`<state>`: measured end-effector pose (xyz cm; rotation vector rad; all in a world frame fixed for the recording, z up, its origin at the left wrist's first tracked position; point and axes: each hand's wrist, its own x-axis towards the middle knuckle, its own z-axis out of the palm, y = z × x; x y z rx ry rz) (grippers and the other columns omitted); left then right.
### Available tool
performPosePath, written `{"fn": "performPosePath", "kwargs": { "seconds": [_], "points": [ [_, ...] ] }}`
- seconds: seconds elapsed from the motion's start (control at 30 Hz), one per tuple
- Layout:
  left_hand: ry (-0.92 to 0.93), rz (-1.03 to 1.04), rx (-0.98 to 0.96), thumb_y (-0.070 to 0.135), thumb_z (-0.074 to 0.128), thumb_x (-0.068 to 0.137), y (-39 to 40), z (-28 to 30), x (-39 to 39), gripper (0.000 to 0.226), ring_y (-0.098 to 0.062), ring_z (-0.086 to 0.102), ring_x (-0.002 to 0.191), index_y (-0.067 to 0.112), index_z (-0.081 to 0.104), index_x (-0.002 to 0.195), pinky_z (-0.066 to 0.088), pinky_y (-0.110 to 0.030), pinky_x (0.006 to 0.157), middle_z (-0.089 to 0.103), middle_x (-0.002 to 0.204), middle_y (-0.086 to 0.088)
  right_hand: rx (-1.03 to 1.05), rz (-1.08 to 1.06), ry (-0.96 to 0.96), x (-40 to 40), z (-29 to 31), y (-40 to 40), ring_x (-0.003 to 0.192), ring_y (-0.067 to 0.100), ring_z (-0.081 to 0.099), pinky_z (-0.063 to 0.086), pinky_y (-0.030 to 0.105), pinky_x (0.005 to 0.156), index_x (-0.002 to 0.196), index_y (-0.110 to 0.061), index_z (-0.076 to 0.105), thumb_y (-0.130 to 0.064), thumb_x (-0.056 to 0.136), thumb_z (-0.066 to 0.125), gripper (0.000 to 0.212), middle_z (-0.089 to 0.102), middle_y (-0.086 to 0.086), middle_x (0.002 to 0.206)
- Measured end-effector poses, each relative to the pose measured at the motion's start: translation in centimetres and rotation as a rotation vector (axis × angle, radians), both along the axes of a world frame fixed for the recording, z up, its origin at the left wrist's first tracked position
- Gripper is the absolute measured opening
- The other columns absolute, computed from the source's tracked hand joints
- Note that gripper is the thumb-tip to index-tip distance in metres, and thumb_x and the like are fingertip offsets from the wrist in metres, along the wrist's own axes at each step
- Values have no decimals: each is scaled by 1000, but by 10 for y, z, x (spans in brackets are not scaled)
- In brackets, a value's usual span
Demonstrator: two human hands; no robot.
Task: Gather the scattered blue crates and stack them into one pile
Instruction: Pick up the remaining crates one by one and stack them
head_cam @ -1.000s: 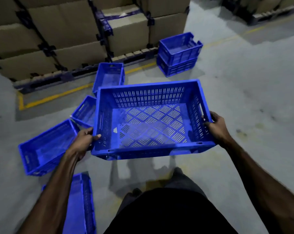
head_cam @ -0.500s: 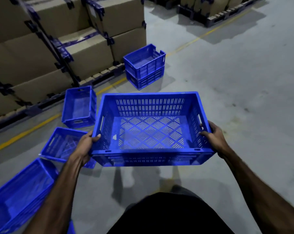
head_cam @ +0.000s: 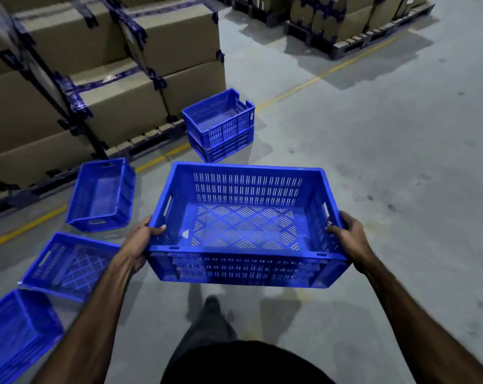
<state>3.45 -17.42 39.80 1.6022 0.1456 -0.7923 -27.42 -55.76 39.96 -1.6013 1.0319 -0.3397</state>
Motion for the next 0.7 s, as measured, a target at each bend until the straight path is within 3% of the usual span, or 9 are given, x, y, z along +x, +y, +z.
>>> {"fn": "performPosePath", "kwargs": {
  "seconds": [0.1,0.27,0.37,0.47,0.53,0.63,0.7],
  "points": [
    [2,-26,9,-7,57,91,-36,-5,26,36,-26,76,81,12,69,119,63,-36,67,77,108,-14,7,-10,9,21,-7,-33,88,29,75,63,46,76,111,-14,68,3,88,60,29,76,7,103],
    [23,-42,10,-7,54,93,-105,-17,87,37,-23,76,75,17,69,116,60,-33,57,78,100,-8,18,-6,4,70,-15,-89,93,24,75,63,43,80,115,-23,67,1,92,60,34,76,3,111],
    [55,-51,5,-7,53,93,-149,-19,129,37,-22,75,72,19,69,114,60,-33,55,78,97,-7,49,-8,-17,104,-7,-123,95,5,73,60,27,78,116,-42,64,3,94,60,50,75,-19,108],
    [74,-85,8,-6,52,94,-195,-16,172,37,-25,75,74,18,69,115,61,-36,57,78,101,-9,83,-53,-38,136,4,-157,87,-7,70,56,15,72,115,-46,59,2,96,61,52,72,-34,98],
    [82,-112,4,-5,53,93,-228,-16,203,38,-29,75,79,15,68,122,62,-39,61,77,110,-14,89,-80,-56,160,8,-183,87,-4,72,57,15,70,126,-42,56,-3,96,63,50,72,-30,105],
    [87,-115,12,-7,52,92,-270,-14,236,40,-31,75,79,13,66,125,62,-41,61,75,111,-16,114,-139,-51,189,9,-219,93,-6,70,58,15,73,147,-37,43,-7,95,66,64,64,-17,126],
    [98,-102,8,-7,53,91,-297,-15,256,41,-33,74,80,11,66,126,63,-41,61,75,113,-18,113,-143,-30,208,7,-245,108,5,70,60,25,85,154,-31,42,-10,94,68,68,60,-11,140]
  ]
}}
